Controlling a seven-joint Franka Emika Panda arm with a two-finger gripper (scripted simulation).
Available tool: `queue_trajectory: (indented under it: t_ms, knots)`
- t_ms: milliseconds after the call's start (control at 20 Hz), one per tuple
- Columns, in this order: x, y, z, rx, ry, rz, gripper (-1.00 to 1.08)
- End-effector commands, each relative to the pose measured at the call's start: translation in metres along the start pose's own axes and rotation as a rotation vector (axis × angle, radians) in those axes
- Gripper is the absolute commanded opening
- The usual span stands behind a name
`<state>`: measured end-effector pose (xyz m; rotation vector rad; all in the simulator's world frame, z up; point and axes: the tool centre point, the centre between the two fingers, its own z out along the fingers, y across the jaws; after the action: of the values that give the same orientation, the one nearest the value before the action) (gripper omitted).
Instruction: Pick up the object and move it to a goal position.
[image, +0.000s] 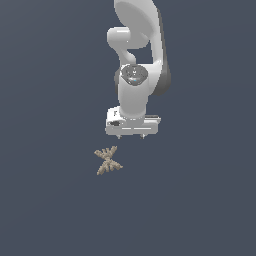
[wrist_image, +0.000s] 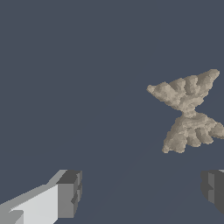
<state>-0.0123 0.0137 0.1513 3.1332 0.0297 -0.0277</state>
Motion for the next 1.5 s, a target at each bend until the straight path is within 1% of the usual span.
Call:
queue_trajectory:
  t_ms: [0, 350, 750, 1100, 1450]
  knots:
    - [0.000, 0.000, 0.000, 0.000, 0.000, 0.000, 1.08]
    - [0.000, 0.006, -0.008, 0.004, 0.008, 0.029, 1.08]
    - [0.001, 0.007, -0.007, 0.001, 0.007, 0.016, 1.08]
    - [0.004, 0.014, -0.001, -0.012, -0.001, -0.055, 1.08]
    - [0.008, 0.029, 0.010, -0.036, -0.019, -0.189, 1.08]
